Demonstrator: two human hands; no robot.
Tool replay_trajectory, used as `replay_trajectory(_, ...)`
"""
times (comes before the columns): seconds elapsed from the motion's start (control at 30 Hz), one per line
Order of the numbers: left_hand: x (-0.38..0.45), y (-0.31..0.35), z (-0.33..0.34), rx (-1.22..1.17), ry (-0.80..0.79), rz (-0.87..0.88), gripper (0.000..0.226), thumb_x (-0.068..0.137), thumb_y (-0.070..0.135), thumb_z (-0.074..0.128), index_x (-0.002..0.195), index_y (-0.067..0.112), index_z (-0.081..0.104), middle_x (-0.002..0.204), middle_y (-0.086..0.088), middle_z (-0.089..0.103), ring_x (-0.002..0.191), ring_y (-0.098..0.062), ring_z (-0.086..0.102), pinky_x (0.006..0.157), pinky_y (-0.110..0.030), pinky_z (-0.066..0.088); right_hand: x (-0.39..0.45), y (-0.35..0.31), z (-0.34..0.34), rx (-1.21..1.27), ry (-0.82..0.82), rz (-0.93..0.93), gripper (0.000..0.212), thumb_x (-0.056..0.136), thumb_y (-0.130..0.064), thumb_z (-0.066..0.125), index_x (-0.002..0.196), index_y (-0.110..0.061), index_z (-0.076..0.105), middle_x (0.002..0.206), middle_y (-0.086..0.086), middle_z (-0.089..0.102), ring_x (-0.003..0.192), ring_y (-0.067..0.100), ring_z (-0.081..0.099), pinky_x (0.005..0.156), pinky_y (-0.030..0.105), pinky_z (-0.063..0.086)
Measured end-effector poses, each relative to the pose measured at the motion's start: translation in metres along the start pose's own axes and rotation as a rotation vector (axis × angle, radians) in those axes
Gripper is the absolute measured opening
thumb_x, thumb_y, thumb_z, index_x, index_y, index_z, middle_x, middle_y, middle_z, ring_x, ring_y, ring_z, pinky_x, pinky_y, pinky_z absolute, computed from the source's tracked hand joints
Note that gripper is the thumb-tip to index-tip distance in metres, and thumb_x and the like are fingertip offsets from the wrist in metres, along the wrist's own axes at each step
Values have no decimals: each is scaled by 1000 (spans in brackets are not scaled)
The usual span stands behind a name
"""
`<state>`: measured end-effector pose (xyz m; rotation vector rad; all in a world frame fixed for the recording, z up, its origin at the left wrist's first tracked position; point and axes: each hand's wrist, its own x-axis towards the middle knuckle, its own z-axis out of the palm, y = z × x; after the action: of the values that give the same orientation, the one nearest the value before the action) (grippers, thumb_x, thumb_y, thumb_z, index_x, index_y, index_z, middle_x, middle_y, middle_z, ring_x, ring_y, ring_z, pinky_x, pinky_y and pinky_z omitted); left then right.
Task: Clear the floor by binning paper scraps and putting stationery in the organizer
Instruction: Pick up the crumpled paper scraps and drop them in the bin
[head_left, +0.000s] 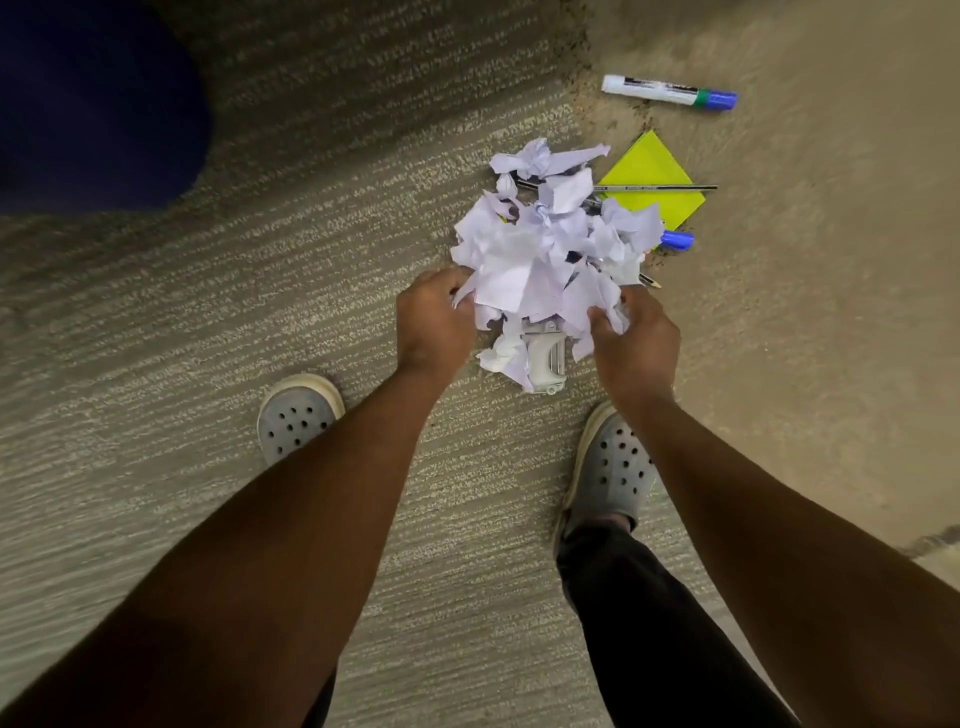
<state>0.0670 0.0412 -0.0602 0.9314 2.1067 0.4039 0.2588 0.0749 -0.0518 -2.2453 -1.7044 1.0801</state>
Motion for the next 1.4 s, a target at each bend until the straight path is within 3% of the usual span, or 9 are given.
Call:
replay_trajectory(0.17, -34, 17, -42, -236, 31, -193, 17, 89, 6, 64, 103, 11, 73, 95, -5, 74, 72, -16, 68, 56, -21, 55, -23, -22, -33, 4, 41, -35, 17, 85, -14, 67, 101, -9, 66, 91, 11, 70, 72, 9, 47, 62, 12, 27)
replay_trajectory(0.3, -55, 30, -84, -342, 47, -236, 17, 89, 10, 66, 105, 12, 73, 93, -3, 74, 80, -22, 72, 71, -41, 60, -41, -63, -54, 19, 78, -124, 14, 85, -14, 68, 97, -9, 66, 78, -2, 61, 67, -1, 42, 60, 13, 27)
replay_trajectory(0.57, -55, 53, -212, -566, 323, -220, 22, 92, 15, 63, 112, 18, 71, 94, 6, 73, 75, 4, 69, 63, -7, 50, -71, -210, -56, 150, 5, -416, 11, 87, -20, 66, 98, -17, 66, 79, -10, 63, 75, 0, 51, 66, 6, 33)
replay_trajectory(0.7, -40, 47, -296, -558, 559, -167, 26, 91, 17, 65, 116, 13, 70, 104, 1, 73, 91, -2, 69, 79, -11, 52, -88, -305, -40, 210, -44, -624, 12, 88, -15, 68, 100, -11, 67, 86, -5, 66, 78, -3, 51, 72, -1, 33)
replay_trajectory(0.8, -28, 35, -353, -502, 725, -121, 28, 91, 17, 63, 117, 10, 69, 110, 0, 70, 99, -10, 68, 91, -20, 52, -98, -371, -26, 334, -56, -744, 13, 89, -12, 68, 101, -7, 67, 87, -4, 66, 77, 1, 56, 67, 4, 40)
replay_trajectory(0.93, -12, 21, -408, -270, 890, -29, 30, 90, 17, 59, 119, 15, 68, 106, 7, 61, 96, -1, 60, 81, 1, 40, -107, -437, 3, 468, -81, -812, 14, 90, -9, 67, 102, -2, 66, 90, 5, 68, 79, 11, 63, 66, 19, 51)
replay_trajectory(1.07, 10, 2, -431, -169, 871, -44, 26, 91, 19, 59, 115, 18, 71, 102, 6, 63, 83, 3, 59, 71, 4, 36, -109, -467, 41, 375, -124, -857, 16, 90, -11, 65, 104, -3, 66, 90, 5, 65, 77, 10, 59, 66, 10, 45)
replay_trajectory(1.2, 36, -27, -425, -109, 699, -144, 24, 91, 23, 56, 108, 13, 70, 101, -6, 71, 88, -17, 66, 63, -5, 36, -97, -471, 75, 19, -334, -841, 43, 90, -19, 64, 130, -11, 51, 111, 10, 63, 98, 20, 61, 77, 24, 47)
replay_trajectory(1.4, 39, -49, -404, -55, 356, -125, 55, 89, 14, 56, 143, 18, 44, 137, -1, 57, 121, -9, 52, 99, -17, 39, -95, -459, 87, -212, -368, -829, 65, 89, -27, 64, 145, -17, 32, 130, 13, 55, 119, 29, 50, 89, 34, 45)
